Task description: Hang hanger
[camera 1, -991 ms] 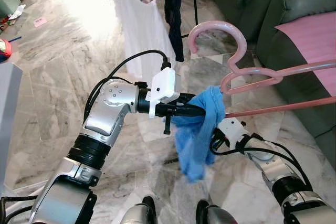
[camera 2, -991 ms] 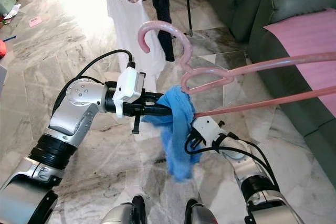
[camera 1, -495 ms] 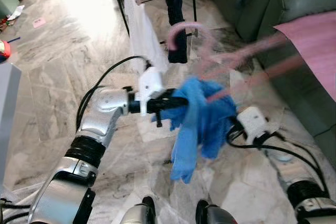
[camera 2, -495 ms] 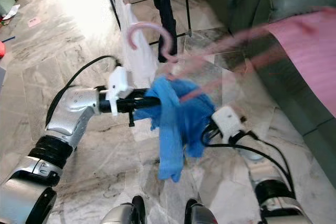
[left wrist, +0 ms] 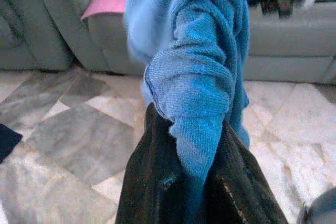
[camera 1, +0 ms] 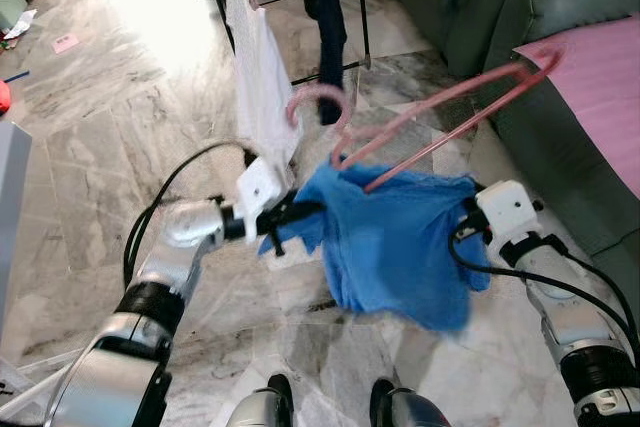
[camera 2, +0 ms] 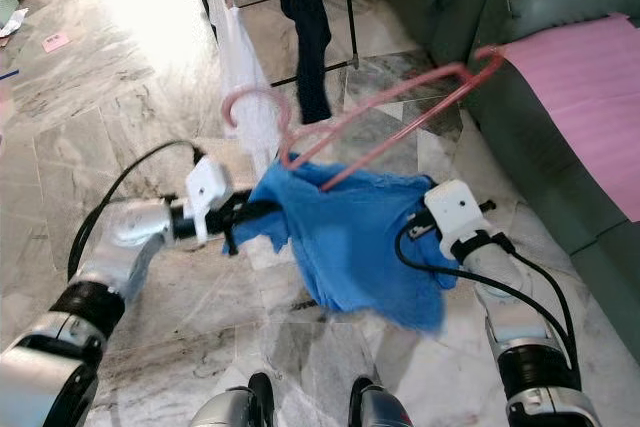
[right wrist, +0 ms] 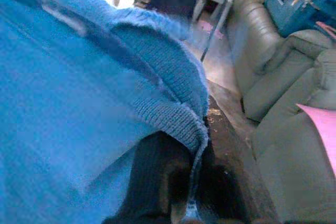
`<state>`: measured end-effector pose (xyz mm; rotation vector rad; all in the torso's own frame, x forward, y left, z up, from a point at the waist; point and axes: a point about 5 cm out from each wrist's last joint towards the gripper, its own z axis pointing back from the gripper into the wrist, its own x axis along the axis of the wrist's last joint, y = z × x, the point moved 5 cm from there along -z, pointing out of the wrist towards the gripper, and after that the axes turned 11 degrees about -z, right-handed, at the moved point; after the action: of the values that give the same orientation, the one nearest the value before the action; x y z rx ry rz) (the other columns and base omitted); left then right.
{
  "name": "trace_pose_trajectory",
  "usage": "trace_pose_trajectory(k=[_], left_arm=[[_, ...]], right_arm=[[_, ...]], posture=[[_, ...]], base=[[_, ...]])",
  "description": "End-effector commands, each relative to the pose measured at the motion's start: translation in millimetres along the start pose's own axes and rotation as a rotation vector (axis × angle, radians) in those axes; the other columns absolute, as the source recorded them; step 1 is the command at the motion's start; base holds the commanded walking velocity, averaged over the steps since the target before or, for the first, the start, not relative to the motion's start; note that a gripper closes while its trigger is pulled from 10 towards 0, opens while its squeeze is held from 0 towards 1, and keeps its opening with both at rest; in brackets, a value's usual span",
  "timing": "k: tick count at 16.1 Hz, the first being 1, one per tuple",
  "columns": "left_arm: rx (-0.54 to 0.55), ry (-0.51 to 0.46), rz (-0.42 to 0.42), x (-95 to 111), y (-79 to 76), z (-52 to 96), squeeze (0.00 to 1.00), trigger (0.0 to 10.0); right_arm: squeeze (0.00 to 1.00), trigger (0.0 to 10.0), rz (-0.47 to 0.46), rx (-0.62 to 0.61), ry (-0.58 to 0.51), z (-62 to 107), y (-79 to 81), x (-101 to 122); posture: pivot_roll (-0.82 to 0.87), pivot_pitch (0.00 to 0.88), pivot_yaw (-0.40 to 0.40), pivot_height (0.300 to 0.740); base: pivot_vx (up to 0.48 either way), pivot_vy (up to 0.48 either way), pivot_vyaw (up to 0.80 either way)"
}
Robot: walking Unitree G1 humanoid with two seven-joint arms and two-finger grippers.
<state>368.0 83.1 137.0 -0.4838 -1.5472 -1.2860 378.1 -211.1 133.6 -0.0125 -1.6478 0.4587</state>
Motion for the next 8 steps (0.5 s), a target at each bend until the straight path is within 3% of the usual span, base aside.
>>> trace_pose_trajectory(k=[1, 4, 8], left_arm=[[0.020, 0.026, -0.008, -8.9, -0.6, 10.7, 0.00, 0.0], [0.072, 0.048, -0.018, -26.2, -12.4, 28.9, 0.00, 0.0], [0.077, 0.102, -0.052, -42.3, -25.4, 42.1, 0.00, 0.0]], right_arm=[[0.00, 0.0, -0.014, -0.021, -0.001, 2.9, -3.5, 0.6], [0.00, 0.0, -0.036, -0.050, 0.001, 3.9, -12.9, 5.4], [0.00, 0.0, -0.035, -0.055, 0.008, 4.3, -18.4, 9.3]], posture=[[0.02, 0.245, 0.064, 0.740], [0.02, 0.244, 0.056, 0.740], [0.02, 0.242, 0.053, 0.740]], base=[[0.000, 0.000, 0.00], [0.000, 0.000, 0.00], [0.000, 0.000, 0.00]])
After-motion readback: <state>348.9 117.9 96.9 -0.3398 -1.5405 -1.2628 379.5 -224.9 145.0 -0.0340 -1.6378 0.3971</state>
